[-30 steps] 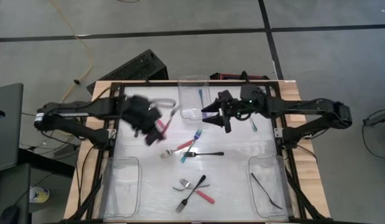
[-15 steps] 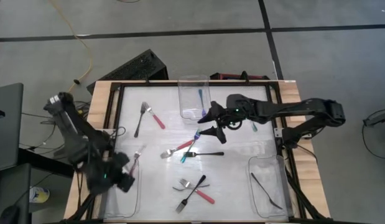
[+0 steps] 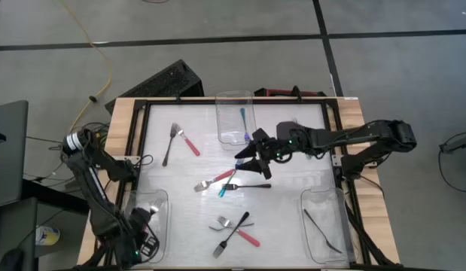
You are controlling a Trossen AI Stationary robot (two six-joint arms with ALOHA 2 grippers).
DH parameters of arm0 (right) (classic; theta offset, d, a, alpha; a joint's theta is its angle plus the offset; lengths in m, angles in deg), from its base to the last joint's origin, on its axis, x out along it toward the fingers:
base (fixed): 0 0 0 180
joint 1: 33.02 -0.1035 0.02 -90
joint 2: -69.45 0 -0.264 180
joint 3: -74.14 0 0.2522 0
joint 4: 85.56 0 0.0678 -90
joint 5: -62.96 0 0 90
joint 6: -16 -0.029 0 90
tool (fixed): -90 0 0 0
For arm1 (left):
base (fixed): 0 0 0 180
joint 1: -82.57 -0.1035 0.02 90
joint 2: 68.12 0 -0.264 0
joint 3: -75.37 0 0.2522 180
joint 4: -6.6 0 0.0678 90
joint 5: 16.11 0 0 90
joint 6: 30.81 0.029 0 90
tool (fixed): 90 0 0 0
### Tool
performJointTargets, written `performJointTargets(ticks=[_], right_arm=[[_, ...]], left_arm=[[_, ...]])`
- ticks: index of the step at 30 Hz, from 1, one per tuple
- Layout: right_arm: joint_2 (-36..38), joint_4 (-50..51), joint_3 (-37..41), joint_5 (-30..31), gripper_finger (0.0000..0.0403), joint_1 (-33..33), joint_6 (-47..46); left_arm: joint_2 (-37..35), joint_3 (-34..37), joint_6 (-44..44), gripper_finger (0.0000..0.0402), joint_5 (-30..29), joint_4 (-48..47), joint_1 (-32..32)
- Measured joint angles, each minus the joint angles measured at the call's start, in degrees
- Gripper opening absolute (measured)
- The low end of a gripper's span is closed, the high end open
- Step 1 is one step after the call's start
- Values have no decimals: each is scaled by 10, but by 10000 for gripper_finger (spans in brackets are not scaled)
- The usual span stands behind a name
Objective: Sort silverware by color (type)
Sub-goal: Put the pink fork into the bottom left transparent bin, then put the black fork into the bottom right transparent bin
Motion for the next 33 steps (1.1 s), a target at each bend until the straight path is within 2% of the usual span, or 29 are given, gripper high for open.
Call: performJointTargets(ticks=[5, 7, 11, 15, 18, 22, 26, 29, 33], right_arm=[[0, -33, -2, 86, 276, -53, -38], [0, -29, -9, 122, 276, -74, -61], [0, -30, -21, 172, 276, -117, -88], [0, -28, -30, 190, 276, -153, -105], [0, -30, -34, 192, 276, -175, -102], [0, -1, -34, 192, 276, -199, -100], [0, 66, -34, 192, 276, -220, -93], [0, 109, -34, 192, 276, -233, -53], [-13, 161, -34, 192, 276, -236, 6]], left_arm=[[35, 0, 2, 56, 1, -1, -1], [42, 0, 21, 88, 1, -1, -4], [45, 0, 75, 186, 11, -1, -2], [37, 0, 157, 261, 55, 1, -7], [19, 0, 185, 288, 94, 2, -11], [-20, -7, 191, 295, 96, 10, -15], [-66, -23, 242, 296, 37, 66, -33], [-101, -25, 318, 296, -86, 133, -74], [-117, -26, 511, 297, -257, 257, -159]])
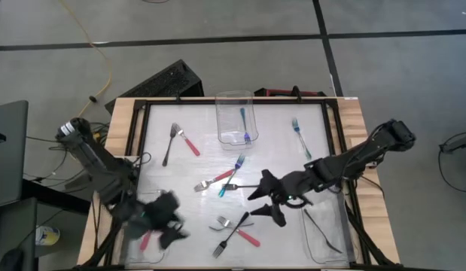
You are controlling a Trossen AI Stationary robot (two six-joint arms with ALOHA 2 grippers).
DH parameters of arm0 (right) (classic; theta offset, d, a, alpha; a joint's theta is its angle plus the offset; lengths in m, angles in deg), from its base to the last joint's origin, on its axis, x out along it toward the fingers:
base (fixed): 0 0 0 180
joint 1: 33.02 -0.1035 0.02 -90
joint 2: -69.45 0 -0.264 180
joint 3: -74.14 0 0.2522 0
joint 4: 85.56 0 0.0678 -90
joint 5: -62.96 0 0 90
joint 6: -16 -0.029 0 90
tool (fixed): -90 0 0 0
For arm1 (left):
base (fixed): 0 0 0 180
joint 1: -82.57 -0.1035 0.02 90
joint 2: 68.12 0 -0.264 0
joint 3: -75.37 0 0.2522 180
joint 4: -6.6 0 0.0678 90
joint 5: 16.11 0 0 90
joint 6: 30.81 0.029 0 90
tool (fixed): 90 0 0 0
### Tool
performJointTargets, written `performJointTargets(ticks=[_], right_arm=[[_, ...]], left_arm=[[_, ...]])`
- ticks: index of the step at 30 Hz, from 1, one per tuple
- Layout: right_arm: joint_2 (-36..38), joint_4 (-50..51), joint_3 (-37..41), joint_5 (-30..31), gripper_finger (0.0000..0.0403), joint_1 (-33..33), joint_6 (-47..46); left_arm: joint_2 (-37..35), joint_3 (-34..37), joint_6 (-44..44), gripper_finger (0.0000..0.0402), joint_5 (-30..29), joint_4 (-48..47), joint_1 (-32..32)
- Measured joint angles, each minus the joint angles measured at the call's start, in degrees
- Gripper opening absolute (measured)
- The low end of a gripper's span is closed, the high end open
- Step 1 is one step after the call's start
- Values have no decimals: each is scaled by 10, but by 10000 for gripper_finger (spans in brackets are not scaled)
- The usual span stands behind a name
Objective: Sort silverware by color (type)
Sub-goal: Put the black fork into the bottom right transparent bin
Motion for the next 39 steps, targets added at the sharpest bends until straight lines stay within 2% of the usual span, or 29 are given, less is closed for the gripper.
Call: performJointTargets(ticks=[2, 4, 8, 10, 12, 14, 19, 24, 29, 32, 36, 39], right_arm=[[-11, 36, 1, 0, 276, 1, 32], [-29, 50, 0, 0, 276, 7, 67], [-77, 84, 1, 1, 276, 24, 145], [-104, 93, 1, 1, 276, 38, 173], [-133, 109, 1, 1, 276, 58, 180], [-162, 115, 1, 1, 276, 79, 191], [-231, 92, 1, 2, 274, 120, 207], [-279, 71, -1, 3, 258, 145, 159], [-302, 61, -2, 38, 196, 153, 100], [-303, 74, -2, 57, 131, 144, 72], [-304, 88, -2, 77, 31, 129, 20], [-288, 79, 0, 77, 24, 121, -32]], left_arm=[[3, 0, 99, 297, -53, 46, -43], [11, 0, 180, 297, -81, 83, -90], [36, 0, 238, 297, -121, 110, -179], [49, 0, 240, 297, -106, 119, -214], [57, 1, 244, 297, -61, 120, -238], [59, 1, 252, 297, -45, 120, -252], [50, 1, 306, 297, -76, 116, -254], [16, 1, 400, 297, -50, 72, -252], [-49, 1, 488, 297, -27, 3, -249], [-95, 4, 522, 297, -27, -37, -247], [-173, 52, 578, 297, -27, -22, -247], [-232, 110, 595, 297, -29, 14, -249]])
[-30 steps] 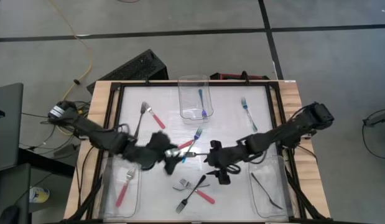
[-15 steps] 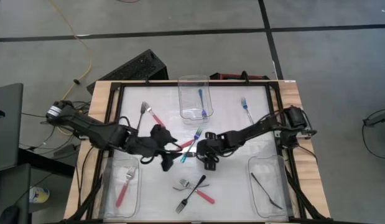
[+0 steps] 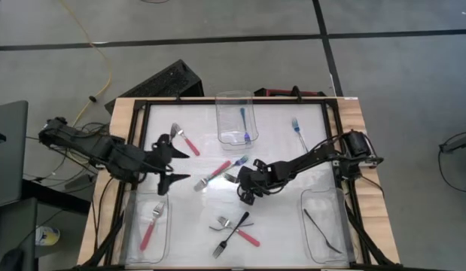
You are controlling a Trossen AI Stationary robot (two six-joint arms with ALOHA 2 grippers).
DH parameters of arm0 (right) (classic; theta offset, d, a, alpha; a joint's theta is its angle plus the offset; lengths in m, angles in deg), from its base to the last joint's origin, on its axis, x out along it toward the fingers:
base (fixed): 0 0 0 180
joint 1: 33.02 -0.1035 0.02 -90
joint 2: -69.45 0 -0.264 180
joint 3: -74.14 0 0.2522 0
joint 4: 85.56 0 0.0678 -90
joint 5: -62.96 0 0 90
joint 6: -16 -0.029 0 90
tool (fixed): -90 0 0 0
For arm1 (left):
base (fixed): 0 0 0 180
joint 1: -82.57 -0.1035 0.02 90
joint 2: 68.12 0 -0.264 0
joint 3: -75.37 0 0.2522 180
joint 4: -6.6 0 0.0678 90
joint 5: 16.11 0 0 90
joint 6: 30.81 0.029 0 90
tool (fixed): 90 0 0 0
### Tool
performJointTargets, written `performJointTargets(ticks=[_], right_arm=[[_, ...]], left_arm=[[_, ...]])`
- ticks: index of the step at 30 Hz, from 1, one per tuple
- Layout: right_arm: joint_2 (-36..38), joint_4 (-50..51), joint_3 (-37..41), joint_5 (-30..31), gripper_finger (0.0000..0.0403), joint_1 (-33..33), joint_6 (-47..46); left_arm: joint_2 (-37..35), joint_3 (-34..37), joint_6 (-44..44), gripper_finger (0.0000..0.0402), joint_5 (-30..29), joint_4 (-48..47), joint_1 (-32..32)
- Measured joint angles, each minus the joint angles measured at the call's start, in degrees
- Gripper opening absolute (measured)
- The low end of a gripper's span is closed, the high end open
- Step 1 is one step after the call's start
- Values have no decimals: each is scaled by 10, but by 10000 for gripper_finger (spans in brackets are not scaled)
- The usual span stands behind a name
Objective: Sort silverware by color (type)
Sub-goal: Put the black fork into the bottom right transparent bin
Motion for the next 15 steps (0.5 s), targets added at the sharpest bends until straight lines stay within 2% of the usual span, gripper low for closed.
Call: performJointTargets(ticks=[3, 7, 11, 15], right_arm=[[32, 8, 5, -7, 28, -11, -66], [120, -5, 1, 4, 24, -27, -109], [210, 16, 2, 10, 24, -48, -150], [312, 92, 0, -2, 24, -110, -252]], left_arm=[[-50, 58, -33, 297, 13, 69, -4], [-86, 126, -59, 297, 55, 183, -3], [-85, 170, -91, 297, 65, 257, -3], [-63, 180, -117, 297, 79, 271, -3]])
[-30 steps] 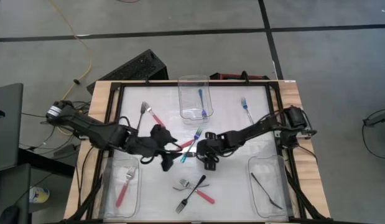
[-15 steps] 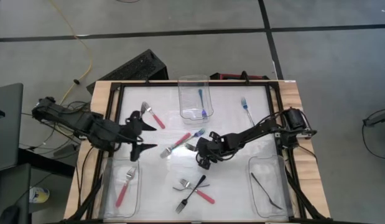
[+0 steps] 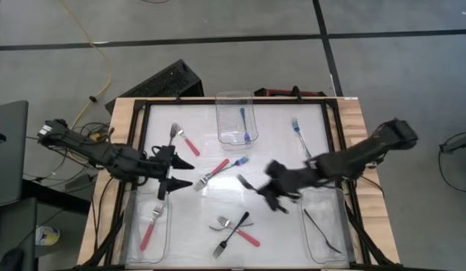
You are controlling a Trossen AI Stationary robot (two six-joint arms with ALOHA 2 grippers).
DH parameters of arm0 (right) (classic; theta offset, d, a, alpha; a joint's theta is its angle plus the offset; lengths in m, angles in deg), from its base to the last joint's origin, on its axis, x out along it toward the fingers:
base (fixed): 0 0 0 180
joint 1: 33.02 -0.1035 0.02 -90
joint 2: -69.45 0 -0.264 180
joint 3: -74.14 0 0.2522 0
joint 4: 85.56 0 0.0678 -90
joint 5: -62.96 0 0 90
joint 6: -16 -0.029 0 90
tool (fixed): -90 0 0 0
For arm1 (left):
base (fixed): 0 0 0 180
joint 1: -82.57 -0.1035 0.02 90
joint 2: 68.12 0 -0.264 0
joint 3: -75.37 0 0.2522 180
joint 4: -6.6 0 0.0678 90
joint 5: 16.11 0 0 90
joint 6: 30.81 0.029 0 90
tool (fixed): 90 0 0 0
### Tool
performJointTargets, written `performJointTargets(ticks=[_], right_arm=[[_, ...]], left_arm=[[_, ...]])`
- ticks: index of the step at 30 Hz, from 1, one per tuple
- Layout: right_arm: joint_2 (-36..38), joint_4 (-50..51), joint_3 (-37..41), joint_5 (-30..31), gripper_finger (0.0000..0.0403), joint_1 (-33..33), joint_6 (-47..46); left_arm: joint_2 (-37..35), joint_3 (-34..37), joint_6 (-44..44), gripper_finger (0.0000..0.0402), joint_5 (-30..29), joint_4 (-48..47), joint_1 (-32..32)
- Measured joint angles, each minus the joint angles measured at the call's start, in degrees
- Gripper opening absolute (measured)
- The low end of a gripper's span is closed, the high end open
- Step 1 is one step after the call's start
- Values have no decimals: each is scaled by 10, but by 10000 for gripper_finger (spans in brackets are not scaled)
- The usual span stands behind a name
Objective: Sort silverware by color (type)
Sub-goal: Put the black fork into the bottom right transparent bin
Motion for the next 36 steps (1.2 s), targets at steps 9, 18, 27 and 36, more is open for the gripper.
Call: performJointTargets(ticks=[9, 18, 27, 36], right_arm=[[85, 270, 0, 96, 24, -263, -453], [58, 402, 1, 77, 24, -380, -632], [54, 486, 1, 25, 24, -377, -633], [34, 485, 3, -40, 64, -345, -618]], left_arm=[[36, 0, -24, 297, -4, 17, 0], [36, 0, -58, 297, -78, 39, -23], [36, 0, -95, 297, -97, 105, -64], [36, 0, -123, 297, -127, 123, -70]])
